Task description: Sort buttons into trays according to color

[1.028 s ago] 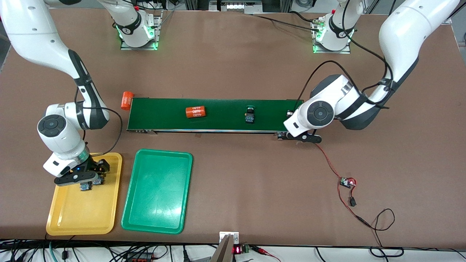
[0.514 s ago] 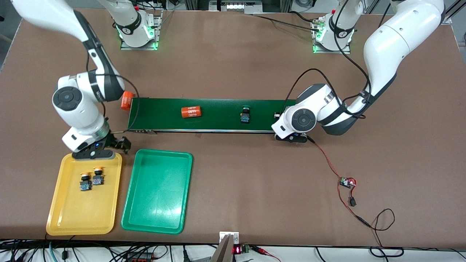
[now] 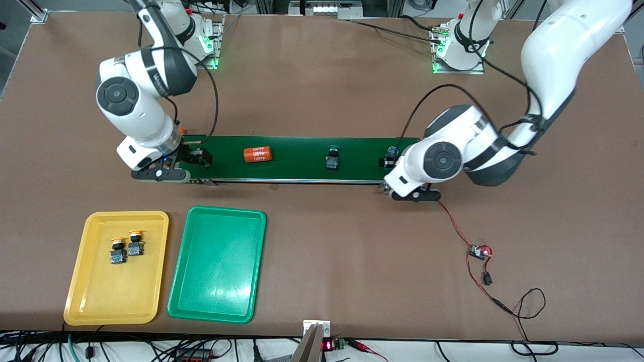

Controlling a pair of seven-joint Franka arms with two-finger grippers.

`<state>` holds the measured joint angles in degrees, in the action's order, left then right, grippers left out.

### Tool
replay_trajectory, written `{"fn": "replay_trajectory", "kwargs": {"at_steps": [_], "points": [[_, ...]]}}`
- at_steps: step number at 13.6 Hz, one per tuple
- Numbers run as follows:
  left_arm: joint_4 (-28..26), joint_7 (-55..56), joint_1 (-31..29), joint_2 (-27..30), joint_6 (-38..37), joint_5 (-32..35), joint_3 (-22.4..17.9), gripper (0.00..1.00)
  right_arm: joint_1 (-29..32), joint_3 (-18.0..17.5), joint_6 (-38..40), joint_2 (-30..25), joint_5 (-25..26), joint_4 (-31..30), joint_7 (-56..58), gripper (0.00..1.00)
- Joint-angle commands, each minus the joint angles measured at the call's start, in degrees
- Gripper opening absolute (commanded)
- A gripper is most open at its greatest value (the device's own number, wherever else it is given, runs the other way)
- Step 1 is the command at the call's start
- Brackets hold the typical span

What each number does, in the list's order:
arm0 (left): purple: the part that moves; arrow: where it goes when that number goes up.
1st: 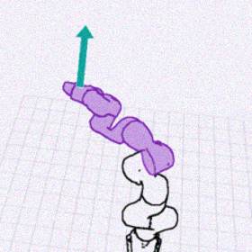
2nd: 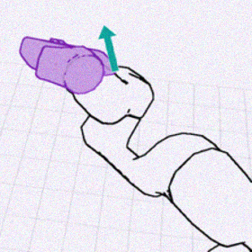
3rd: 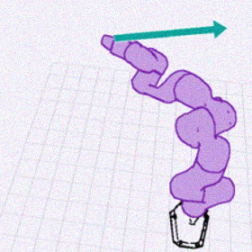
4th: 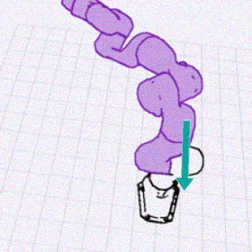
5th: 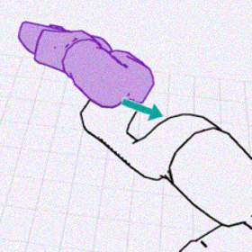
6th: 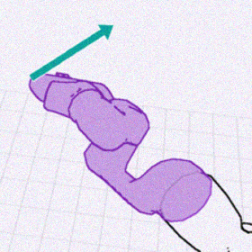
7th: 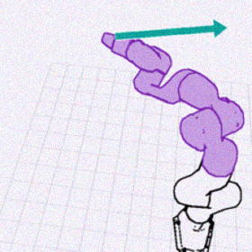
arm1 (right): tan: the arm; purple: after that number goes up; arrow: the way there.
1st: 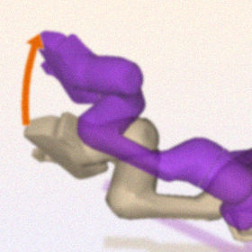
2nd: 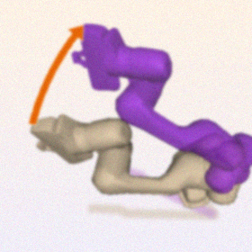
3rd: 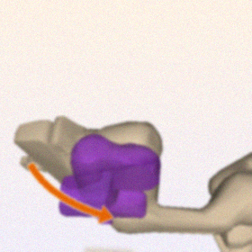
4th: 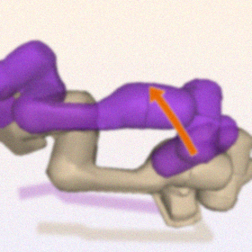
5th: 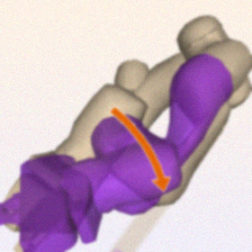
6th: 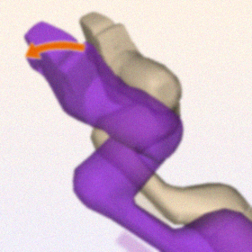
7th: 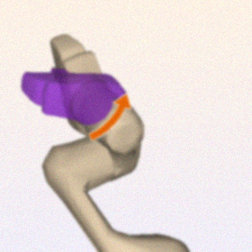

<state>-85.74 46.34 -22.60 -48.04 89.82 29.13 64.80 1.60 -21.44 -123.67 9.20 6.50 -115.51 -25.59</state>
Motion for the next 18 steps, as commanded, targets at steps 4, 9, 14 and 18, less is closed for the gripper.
{"fn": "replay_trajectory", "kwargs": {"at_steps": [4, 9, 14, 18], "points": [[15.41, -13.70, -4.20, 0.75, -10.01, -0.22, 1.56, 1.00, -1.16, -7.56, -0.78, -0.86, -1.67, -1.30, -10.78, 1.00], [17.28, -37.77, -9.39, 6.53, -12.48, 1.46, -4.20, 1.00, -6.77, -7.83, -4.90, 2.48, -1.32, -0.60, -17.45, 1.00], [17.02, -45.20, -2.22, 20.58, -11.77, -15.03, -29.92, 1.00, -9.86, -7.74, -8.79, 5.30, 3.23, -0.68, -25.01, 1.00], [12.81, -46.07, 12.18, 29.74, -11.69, -34.64, -59.09, 1.00, -11.62, -7.74, -10.71, 5.83, 6.59, -1.21, -30.72, 1.00]]}}
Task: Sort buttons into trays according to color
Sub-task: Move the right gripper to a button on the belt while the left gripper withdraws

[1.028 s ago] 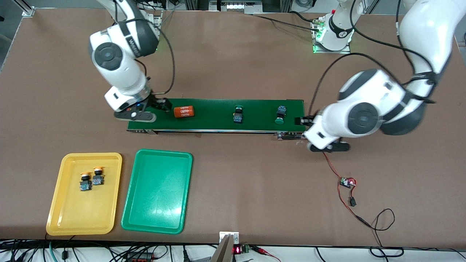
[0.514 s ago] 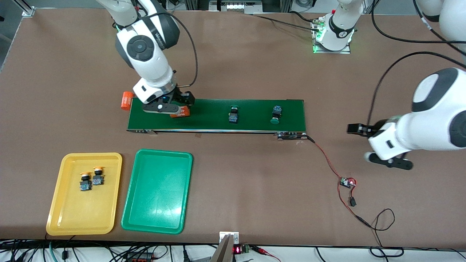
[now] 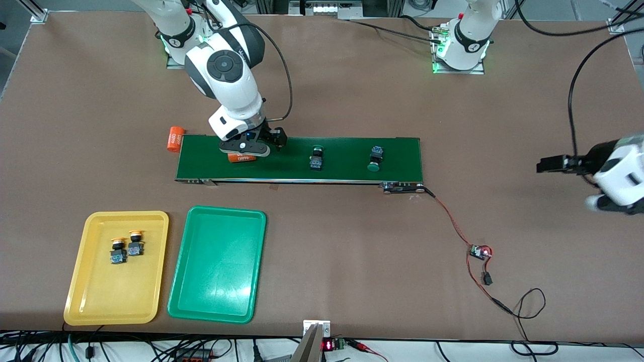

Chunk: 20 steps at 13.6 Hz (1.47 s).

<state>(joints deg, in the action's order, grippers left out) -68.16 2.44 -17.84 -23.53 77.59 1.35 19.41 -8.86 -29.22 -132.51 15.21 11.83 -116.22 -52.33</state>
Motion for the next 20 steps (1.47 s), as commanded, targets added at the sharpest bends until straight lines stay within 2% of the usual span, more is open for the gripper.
{"fn": "replay_trajectory", "kwargs": {"at_steps": [1, 2, 5, 7, 10, 11, 13, 17, 20], "points": [[-5.75, -4.79, 12.34, 6.98, 1.85, -8.28, -20.40, 1.00, -1.68, 0.04, -2.66, 0.08, 1.44, -0.50, -5.57, 1.00], [-7.24, -7.60, 15.44, 9.00, 3.17, -7.51, -23.33, 1.00, -1.77, 0.04, -2.76, 0.43, 2.84, -0.41, -6.72, 1.00], [-16.89, -9.82, 17.74, 16.47, 8.70, -2.95, -22.84, 1.00, -2.47, 0.04, -3.81, 1.74, 7.49, -0.41, -12.08, 1.00], [-21.47, -9.73, 17.75, 18.77, 11.52, -0.65, -21.70, 1.00, -2.57, 0.04, -3.99, 2.19, 8.47, -0.41, -12.53, 1.00], [-40.07, -9.38, 14.70, 31.31, 24.67, 1.73, -16.00, 1.00, -2.48, 0.04, -4.16, 2.63, 8.48, -0.15, -13.14, 1.00], [-41.17, -8.69, 13.63, 32.30, 25.24, 1.64, -13.98, 1.00, -2.57, 0.04, -4.16, 2.80, 8.65, -0.15, -13.32, 1.00], [-39.78, -5.79, 13.80, 31.79, 24.81, 1.64, -13.44, 1.00, -2.65, 0.04, -4.69, 3.68, 12.94, -0.15, -13.15, 1.00], [-32.23, -4.64, 15.63, 28.10, 17.61, 1.82, -13.96, 1.00, -2.57, 0.04, -4.95, 4.30, 13.66, -0.15, -6.90, 1.00], [-29.95, -4.11, 18.63, 26.70, 17.60, 4.36, -13.87, 1.00, -2.30, 0.04, -4.87, 4.47, 13.22, -0.06, -7.08, 1.00]]}}
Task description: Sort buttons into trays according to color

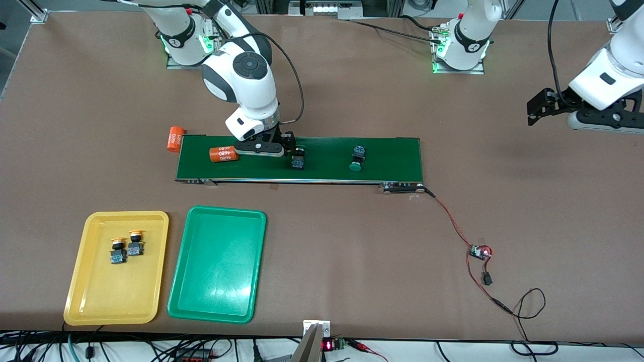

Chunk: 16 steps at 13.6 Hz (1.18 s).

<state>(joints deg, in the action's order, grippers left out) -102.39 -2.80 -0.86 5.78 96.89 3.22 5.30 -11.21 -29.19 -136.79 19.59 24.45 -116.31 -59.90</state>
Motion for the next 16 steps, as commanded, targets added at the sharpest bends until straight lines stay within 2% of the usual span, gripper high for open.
{"fn": "replay_trajectory", "kwargs": {"at_steps": [1, 2, 16], "points": [[8.83, 1.13, 1.57, -6.27, -1.88, 2.32, -0.03, 1.00, 0.14, 0.01, -0.67, 0.18, 0.60, 0.03, 0.49, 1.00], [11.83, 0.87, 1.48, -8.13, -2.84, 2.32, -0.64, 1.00, 0.14, 0.01, -0.67, 0.35, 0.60, 0.03, 0.49, 1.00], [10.72, -0.72, 0.51, -7.36, -3.29, 0.30, -0.20, 1.00, 0.58, 0.62, -3.21, 3.25, 1.12, 0.12, 0.84, 1.00]]}}
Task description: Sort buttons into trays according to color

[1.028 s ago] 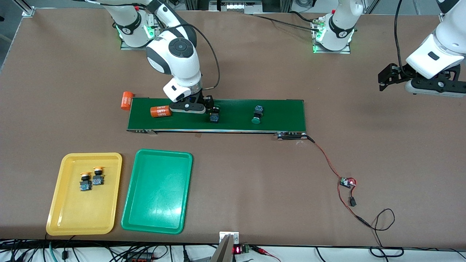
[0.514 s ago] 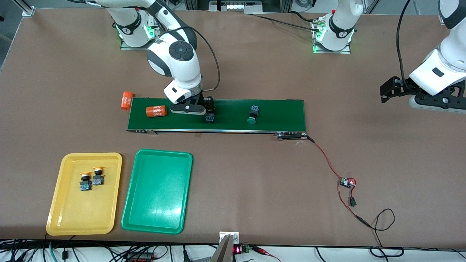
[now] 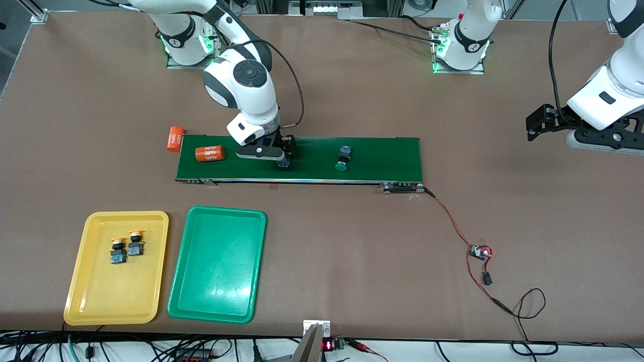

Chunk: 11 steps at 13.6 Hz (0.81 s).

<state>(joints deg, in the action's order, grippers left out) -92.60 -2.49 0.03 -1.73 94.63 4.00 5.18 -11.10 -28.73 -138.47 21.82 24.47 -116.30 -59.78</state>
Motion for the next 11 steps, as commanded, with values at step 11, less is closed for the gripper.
{"fn": "replay_trajectory", "kwargs": {"at_steps": [11], "points": [[0.93, -1.03, -1.17, 0.15, -0.59, -0.13, -0.16, 1.00, 0.38, 1.66, -3.66, 3.23, 1.37, -0.24, 2.91, 0.97]]}}
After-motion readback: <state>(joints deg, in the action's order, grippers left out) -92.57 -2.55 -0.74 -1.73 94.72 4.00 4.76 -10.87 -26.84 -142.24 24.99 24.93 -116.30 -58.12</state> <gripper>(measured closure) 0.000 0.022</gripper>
